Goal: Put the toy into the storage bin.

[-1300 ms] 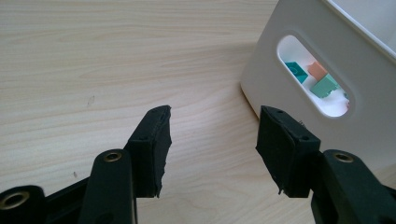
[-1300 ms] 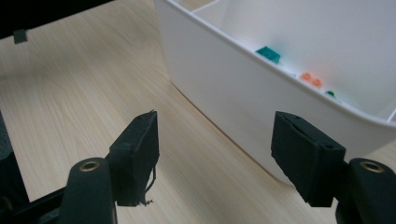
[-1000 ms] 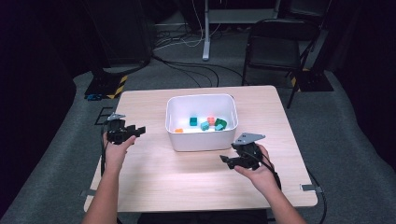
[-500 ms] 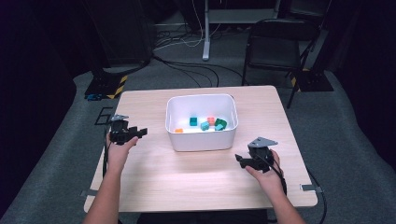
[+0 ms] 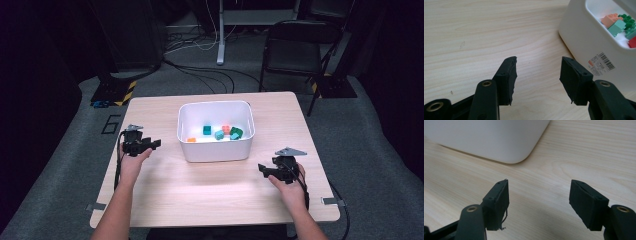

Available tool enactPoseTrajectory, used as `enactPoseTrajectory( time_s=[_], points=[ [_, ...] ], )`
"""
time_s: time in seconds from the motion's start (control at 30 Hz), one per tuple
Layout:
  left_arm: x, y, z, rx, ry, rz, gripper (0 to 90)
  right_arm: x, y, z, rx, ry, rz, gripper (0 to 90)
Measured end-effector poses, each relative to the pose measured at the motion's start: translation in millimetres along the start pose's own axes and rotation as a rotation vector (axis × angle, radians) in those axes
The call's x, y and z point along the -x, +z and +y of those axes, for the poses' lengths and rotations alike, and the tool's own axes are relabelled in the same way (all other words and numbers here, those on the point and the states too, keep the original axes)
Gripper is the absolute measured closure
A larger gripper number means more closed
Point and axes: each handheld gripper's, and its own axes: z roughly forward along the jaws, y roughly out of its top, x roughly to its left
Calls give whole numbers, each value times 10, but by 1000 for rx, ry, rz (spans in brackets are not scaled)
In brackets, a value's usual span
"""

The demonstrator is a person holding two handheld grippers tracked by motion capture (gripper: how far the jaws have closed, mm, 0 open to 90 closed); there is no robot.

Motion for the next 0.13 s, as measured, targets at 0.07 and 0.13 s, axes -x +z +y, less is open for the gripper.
enactPoseTrajectory(
  time_s=[0.07,0.13],
  points=[
    [-29,10,-9,-4,-2,8,455,32,14,-12,-2,21,-2,317],
    [-38,20,-11,-3,-12,14,449,47,22,-14,0,26,2,319]
  ],
)
